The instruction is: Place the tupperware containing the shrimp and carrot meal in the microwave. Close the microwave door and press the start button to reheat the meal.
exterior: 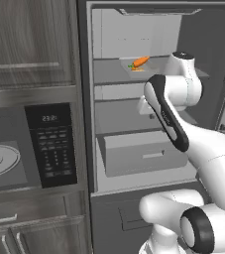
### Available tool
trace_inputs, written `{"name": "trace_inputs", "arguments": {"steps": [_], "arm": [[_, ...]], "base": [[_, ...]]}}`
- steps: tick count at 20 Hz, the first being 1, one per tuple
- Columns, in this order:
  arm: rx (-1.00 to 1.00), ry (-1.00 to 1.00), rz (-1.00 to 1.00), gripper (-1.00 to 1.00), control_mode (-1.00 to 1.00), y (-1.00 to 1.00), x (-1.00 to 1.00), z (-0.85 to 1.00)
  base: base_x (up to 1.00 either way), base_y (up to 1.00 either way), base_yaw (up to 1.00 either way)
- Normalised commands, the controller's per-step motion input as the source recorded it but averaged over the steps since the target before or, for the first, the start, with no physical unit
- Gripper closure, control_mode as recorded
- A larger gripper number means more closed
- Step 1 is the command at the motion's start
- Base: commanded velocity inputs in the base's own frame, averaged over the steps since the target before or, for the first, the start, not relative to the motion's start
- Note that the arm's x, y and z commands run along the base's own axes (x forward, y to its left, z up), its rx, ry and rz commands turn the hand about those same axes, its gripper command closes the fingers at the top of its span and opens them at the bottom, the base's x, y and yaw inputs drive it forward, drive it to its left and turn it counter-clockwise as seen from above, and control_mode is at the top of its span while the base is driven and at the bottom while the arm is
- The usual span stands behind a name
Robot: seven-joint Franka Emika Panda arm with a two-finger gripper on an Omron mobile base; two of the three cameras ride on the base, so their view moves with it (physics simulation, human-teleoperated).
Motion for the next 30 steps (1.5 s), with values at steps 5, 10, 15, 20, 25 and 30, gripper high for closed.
{"name": "trace_inputs", "arguments": {"steps": [5,10,15,20,25,30], "arm": [[0.00,-0.16,0.00,-1.00,-1.00,0.00,-0.17,0.09],[0.05,-0.46,0.00,-1.00,-1.00,-0.04,-0.07,0.34],[0.12,-0.49,-0.02,-1.00,-1.00,-0.06,0.00,0.40],[0.14,-0.28,-0.07,-1.00,-1.00,-0.19,0.00,0.30],[0.12,-0.12,-0.13,-1.00,-1.00,-0.15,0.05,0.50],[0.11,-0.02,-0.13,-1.00,-1.00,-0.10,0.12,0.56]], "base": [[0.00,0.00,0.00],[0.00,0.00,0.00],[0.00,0.00,0.00],[0.00,0.00,0.00],[0.00,0.00,0.00],[0.00,0.00,0.00]]}}
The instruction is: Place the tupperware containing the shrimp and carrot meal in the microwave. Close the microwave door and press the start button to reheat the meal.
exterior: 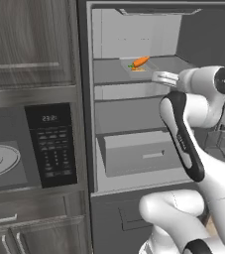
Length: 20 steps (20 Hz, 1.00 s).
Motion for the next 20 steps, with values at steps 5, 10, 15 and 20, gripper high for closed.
{"name": "trace_inputs", "arguments": {"steps": [5,10,15,20], "arm": [[0.02,0.02,-0.04,-1.00,-1.00,-0.01,0.16,0.16],[0.00,0.03,0.00,-1.00,-1.00,-0.09,0.24,0.00],[0.00,0.04,0.00,-1.00,-1.00,-0.09,0.31,0.00],[0.00,0.12,0.00,-1.00,-1.00,-0.05,0.40,0.00]], "base": [[0.00,0.00,0.00],[0.00,0.00,0.00],[0.00,0.00,0.00],[0.00,0.00,0.00]]}}
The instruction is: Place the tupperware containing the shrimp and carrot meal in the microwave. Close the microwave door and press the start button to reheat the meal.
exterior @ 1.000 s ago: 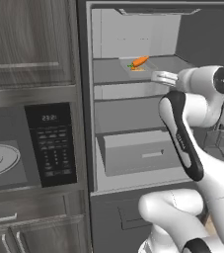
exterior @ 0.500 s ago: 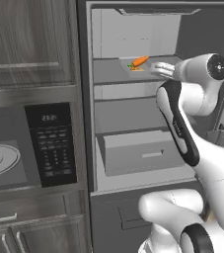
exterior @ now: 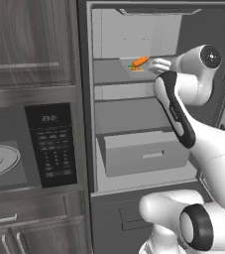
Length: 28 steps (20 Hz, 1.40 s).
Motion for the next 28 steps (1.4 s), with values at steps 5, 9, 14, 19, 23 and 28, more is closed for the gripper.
{"name": "trace_inputs", "arguments": {"steps": [5,9,14,19,23,28], "arm": [[0.00,0.12,0.00,-1.00,-1.00,-0.03,0.46,-0.05],[0.00,0.10,0.00,-1.00,-1.00,-0.01,0.46,-0.07],[0.00,0.04,0.00,-1.00,-1.00,0.00,0.41,-0.06],[0.00,0.01,0.00,-1.00,-1.00,0.00,0.40,-0.03],[0.00,0.01,0.00,-1.00,-1.00,0.00,0.46,-0.08],[0.00,0.02,0.00,-1.00,-1.00,0.00,0.44,-0.17]], "base": [[0.00,0.00,0.00],[0.00,0.00,0.00],[0.00,0.00,0.00],[0.00,0.00,0.00],[0.00,0.00,0.00],[0.00,0.00,0.00]]}}
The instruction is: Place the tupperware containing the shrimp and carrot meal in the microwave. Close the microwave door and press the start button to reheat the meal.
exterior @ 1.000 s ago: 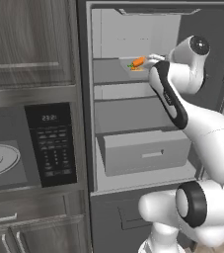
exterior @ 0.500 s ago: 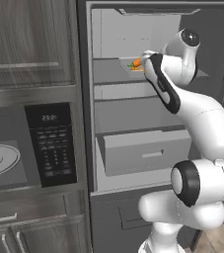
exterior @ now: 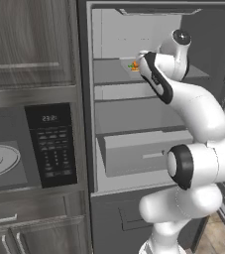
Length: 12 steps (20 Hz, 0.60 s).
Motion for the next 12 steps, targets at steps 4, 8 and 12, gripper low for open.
{"name": "trace_inputs", "arguments": {"steps": [4,8,12], "arm": [[0.00,0.04,0.00,-1.00,-1.00,0.00,0.44,-0.21],[0.00,0.04,0.00,-1.00,-1.00,0.00,0.44,-0.19],[0.00,0.01,-0.01,-1.00,-1.00,0.00,0.39,-0.08]], "base": [[0.00,0.00,0.00],[0.00,0.00,0.00],[0.00,0.00,0.00]]}}
